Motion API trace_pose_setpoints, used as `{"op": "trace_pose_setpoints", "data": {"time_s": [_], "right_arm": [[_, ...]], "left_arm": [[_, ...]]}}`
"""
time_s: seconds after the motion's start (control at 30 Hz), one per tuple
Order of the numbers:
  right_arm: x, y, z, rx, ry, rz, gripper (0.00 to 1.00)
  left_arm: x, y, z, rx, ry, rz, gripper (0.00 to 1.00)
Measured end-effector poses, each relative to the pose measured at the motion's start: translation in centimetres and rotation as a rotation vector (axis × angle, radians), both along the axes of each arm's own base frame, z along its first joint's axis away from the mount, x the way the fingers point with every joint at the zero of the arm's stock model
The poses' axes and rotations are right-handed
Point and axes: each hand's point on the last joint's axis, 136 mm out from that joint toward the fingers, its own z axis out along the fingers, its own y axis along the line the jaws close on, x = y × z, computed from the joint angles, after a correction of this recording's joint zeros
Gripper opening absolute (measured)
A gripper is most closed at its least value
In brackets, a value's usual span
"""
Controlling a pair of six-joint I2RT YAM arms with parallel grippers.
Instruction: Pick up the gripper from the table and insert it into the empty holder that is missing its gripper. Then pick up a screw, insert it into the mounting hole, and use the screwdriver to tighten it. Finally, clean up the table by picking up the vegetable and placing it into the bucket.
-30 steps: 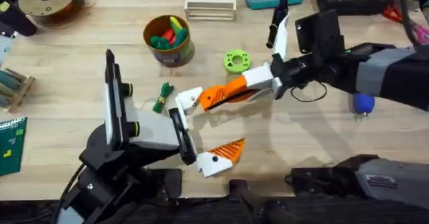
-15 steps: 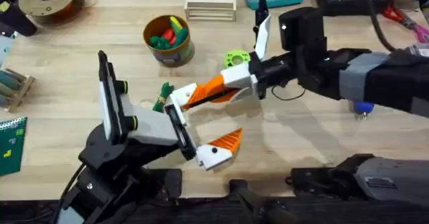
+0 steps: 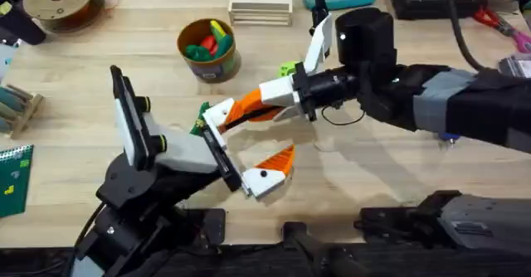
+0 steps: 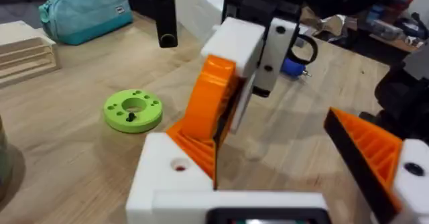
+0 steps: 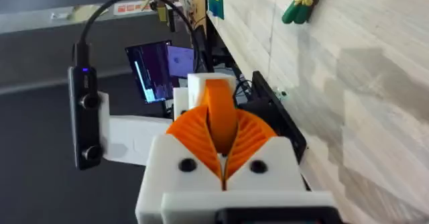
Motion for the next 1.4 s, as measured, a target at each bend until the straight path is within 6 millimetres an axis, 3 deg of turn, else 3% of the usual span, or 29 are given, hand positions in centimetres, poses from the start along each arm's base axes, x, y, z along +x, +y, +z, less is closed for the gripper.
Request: {"op": "trace_pose_setpoints", "data": {"time_s": [0.5, 1.07, 1.17, 1.4], "right_arm": [[-0.7, -0.8, -0.1, 0.023, -0.054, 0.069, 0.016], [-0.8, -0.9, 0.0, 0.029, -0.063, 0.081, 0.016], [-0.9, -0.9, 0.0, 0.031, -0.064, 0.085, 0.095], [-0.9, -0.8, 0.3, 0.05, -0.085, 0.094, 0.163]], "left_arm": [[-1.3, -0.7, 0.1, -0.006, 0.005, -0.087, 0.987], [-1.5, -0.8, 0.1, -0.007, 0.005, -0.101, 0.987], [-1.5, -0.8, 0.1, -0.005, 0.002, -0.102, 0.987], [-1.6, -0.8, 0.1, 0.001, -0.012, -0.105, 0.987]]}}
